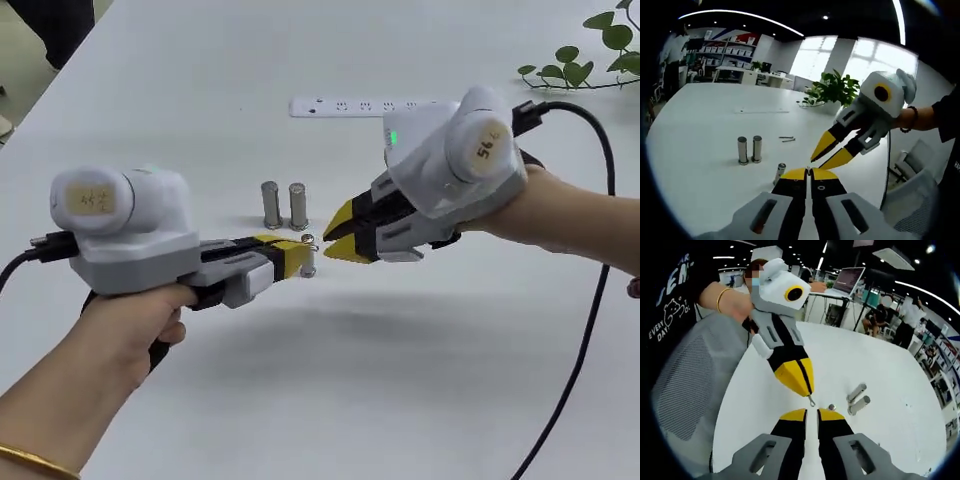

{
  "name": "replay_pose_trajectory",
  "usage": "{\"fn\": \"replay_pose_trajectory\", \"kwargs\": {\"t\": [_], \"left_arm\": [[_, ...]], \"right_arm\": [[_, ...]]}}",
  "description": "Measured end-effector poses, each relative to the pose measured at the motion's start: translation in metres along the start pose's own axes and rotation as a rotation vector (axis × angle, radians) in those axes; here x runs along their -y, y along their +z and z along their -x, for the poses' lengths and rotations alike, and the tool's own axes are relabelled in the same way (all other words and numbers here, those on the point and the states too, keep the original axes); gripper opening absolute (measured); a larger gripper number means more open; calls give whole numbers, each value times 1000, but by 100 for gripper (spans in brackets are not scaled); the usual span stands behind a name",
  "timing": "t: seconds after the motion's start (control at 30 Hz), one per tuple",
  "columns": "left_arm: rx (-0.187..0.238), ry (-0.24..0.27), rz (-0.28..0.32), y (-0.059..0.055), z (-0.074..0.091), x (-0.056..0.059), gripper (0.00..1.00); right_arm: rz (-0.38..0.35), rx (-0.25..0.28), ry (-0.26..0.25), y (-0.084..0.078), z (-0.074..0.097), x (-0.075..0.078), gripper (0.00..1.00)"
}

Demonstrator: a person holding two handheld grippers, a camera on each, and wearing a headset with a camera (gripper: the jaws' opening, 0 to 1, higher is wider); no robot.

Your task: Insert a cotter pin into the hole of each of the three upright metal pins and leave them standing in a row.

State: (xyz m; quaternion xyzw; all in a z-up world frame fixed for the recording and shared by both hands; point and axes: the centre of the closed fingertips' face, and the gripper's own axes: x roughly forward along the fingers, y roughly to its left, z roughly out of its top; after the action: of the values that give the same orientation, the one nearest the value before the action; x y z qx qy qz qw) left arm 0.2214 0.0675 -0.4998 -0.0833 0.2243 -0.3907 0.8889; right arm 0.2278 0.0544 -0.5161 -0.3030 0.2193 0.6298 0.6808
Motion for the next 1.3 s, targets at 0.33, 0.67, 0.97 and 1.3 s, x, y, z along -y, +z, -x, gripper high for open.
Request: {"fn": "replay_pose_trajectory", "kwargs": {"t": [0.33, 0.67, 0.97, 1.3], "left_arm": [[-37, -27, -177, -11, 4, 5, 0], [-71, -81, -272, -21, 6, 12, 0], [-66, -160, -359, -21, 7, 30, 0], [-53, -219, -389, -20, 10, 43, 0]], "right_arm": [[-144, 45, 65, -4, 5, -9, 5], [-236, 77, 168, -7, 8, -33, 6], [-245, 107, 243, -4, 10, -47, 7], [-208, 132, 297, 2, 11, -58, 6]]}}
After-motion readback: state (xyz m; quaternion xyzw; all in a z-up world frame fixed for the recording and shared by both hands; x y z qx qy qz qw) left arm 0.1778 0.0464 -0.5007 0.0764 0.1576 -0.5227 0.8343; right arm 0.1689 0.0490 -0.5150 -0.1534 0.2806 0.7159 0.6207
